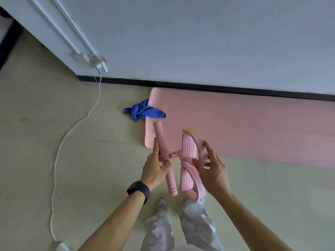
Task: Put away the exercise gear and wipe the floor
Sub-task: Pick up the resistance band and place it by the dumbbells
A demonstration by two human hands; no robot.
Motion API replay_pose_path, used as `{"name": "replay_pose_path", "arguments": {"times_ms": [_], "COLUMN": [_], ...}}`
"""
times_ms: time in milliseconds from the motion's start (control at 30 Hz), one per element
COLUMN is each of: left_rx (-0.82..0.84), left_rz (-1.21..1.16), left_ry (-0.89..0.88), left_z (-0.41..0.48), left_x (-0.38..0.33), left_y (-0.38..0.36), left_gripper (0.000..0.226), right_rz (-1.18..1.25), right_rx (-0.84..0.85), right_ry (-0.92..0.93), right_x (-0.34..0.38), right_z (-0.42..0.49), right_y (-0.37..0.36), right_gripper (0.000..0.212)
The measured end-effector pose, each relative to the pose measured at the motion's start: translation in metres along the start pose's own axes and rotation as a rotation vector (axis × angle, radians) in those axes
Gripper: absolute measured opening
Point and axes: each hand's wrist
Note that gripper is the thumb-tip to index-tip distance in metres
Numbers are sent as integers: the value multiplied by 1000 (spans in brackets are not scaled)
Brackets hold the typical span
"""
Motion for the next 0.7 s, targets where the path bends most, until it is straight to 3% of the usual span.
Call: {"name": "replay_pose_path", "arguments": {"times_ms": [200,300,400,700], "left_rx": [205,292,320,513], "left_rz": [-231,-163,-88,105], "left_ry": [-172,-300,-444,-779], "left_z": [-24,-42,-60,-120], "left_x": [-97,-142,-177,-287], "left_y": [42,52,52,26], "left_gripper": [101,92,70,62], "right_rz": [36,67,104,174], "right_rx": [-217,-354,-490,-849], "right_ry": [14,-24,-85,-197], "right_x": [61,78,89,89], "right_z": [-47,-74,-99,-164], "right_y": [78,113,145,238], "right_gripper": [76,76,71,65]}}
Point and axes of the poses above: each hand's wrist, its own z-axis towards the middle knuckle, its own y-axis out of the back of the hand, x = y × z, and after that the axes turned 5 degrees about -x, right-handed
